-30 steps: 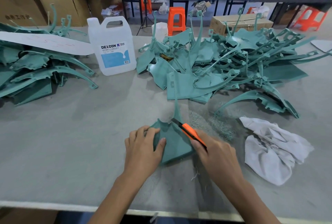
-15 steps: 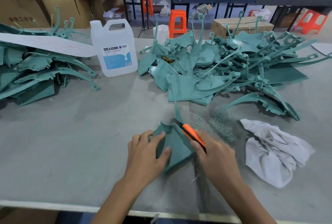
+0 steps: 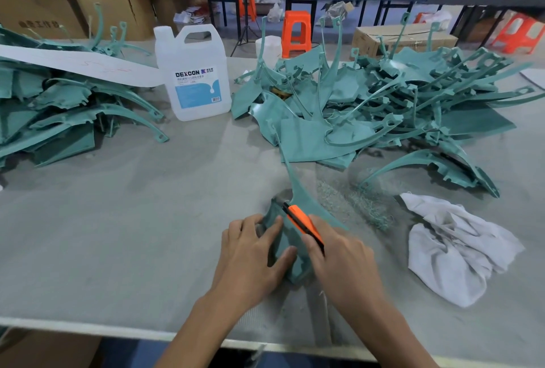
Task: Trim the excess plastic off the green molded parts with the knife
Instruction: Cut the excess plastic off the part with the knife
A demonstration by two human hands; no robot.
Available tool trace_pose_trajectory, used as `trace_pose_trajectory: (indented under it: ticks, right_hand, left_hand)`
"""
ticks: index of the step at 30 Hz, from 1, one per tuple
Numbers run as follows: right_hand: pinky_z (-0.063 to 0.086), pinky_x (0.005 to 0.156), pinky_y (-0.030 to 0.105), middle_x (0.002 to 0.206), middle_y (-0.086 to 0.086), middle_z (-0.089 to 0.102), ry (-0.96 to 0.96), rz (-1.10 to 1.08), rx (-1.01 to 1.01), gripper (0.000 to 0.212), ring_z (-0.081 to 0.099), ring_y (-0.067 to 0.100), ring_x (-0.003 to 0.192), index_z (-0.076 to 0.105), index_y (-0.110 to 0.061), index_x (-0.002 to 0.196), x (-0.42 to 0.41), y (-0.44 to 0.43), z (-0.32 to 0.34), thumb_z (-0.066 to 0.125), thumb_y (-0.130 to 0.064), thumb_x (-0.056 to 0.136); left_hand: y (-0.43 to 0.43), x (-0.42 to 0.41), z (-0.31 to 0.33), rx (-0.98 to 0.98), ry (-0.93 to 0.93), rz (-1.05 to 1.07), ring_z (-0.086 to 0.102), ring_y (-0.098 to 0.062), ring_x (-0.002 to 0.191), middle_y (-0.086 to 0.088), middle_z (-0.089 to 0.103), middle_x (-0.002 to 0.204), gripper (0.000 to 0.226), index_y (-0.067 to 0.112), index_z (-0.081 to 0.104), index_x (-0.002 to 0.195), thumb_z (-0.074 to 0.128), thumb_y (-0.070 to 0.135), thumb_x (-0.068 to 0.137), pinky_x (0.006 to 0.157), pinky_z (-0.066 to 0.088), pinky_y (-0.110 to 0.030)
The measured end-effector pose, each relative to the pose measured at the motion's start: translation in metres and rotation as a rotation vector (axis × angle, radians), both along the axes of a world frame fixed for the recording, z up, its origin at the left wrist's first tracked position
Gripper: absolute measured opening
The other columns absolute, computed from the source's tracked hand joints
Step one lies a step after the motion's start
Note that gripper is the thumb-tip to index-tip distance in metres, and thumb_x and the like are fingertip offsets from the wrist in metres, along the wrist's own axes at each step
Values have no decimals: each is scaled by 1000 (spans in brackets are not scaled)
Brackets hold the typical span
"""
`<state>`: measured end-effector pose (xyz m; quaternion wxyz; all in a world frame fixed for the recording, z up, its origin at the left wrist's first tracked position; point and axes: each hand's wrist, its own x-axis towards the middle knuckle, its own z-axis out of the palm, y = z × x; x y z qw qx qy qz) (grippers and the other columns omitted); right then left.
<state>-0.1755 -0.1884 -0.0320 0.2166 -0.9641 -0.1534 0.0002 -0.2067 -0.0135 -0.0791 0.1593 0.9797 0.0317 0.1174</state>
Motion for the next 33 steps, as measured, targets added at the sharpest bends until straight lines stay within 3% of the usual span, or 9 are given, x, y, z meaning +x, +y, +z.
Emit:
trace_pose_trajectory:
  ticks: [3,5,8,13,17,19,24,28,33]
  right_hand:
    - [43,77,37,113,-2,69,-25,-60,-25,40,64,26,105,41,-41,144,7,-11,0,38,-48,104]
    - [38,72,37,111,-1,70,-40,-85,-18,39,65,28,102,46,-39,142,8,-16,0,40,-47,104]
    - [44,74,39,108,-1,72,-61,-34,71,37,66,30,99,52,-37,138,1,-12,0,46,-47,102]
    - [41,74,37,107,-3,72,-63,-58,31,37,65,27,101,50,-40,139,9,-15,-4,43,-47,103]
    - [37,69,35,102,-9,71,-72,-27,108,33,66,24,96,51,-42,133,9,-21,-4,45,-49,101]
    - [45,68,36,99,-9,71,-88,30,159,35,66,24,90,53,-43,134,5,-19,-3,51,-48,99]
    - [49,69,38,92,-7,65,-121,131,150,37,65,22,86,50,-46,134,8,-17,-3,57,-47,98]
    - [42,67,35,91,-7,61,-90,166,96,42,63,23,86,43,-51,140,15,-17,-4,53,-47,99]
    - [39,67,33,91,-4,65,-99,123,119,42,63,21,87,49,-51,140,25,-19,-4,53,-45,99]
  left_hand:
    - [0,1,2,16,7,-7,36,-24,119,0,47,136,75,32,51,146,31,74,87,107,32,-37]
    - [0,1,2,18,12,-7,35,-23,120,1,46,137,76,32,49,147,30,74,87,108,31,-37]
    - [0,1,1,17,19,-9,31,-22,124,1,43,141,77,33,46,149,26,75,87,110,28,-36]
    - [1,0,2,14,-2,-22,32,-23,122,1,44,140,77,32,47,148,28,74,87,108,29,-37]
    - [2,2,-1,-16,11,-41,29,-21,132,4,38,152,78,32,40,151,27,75,87,111,24,-36]
    - [1,3,-2,-60,-7,-7,28,-18,135,8,38,153,76,32,45,145,33,77,85,110,21,-33]
    - [0,0,-2,-72,-136,61,43,-13,114,14,59,125,55,31,64,108,49,75,80,92,26,-28]
    - [0,0,-2,-74,-129,61,44,-13,115,16,59,126,54,33,64,109,48,76,80,93,26,-28]
    - [1,1,-1,-131,-107,47,39,-9,114,21,56,125,56,34,59,109,45,78,78,88,21,-23]
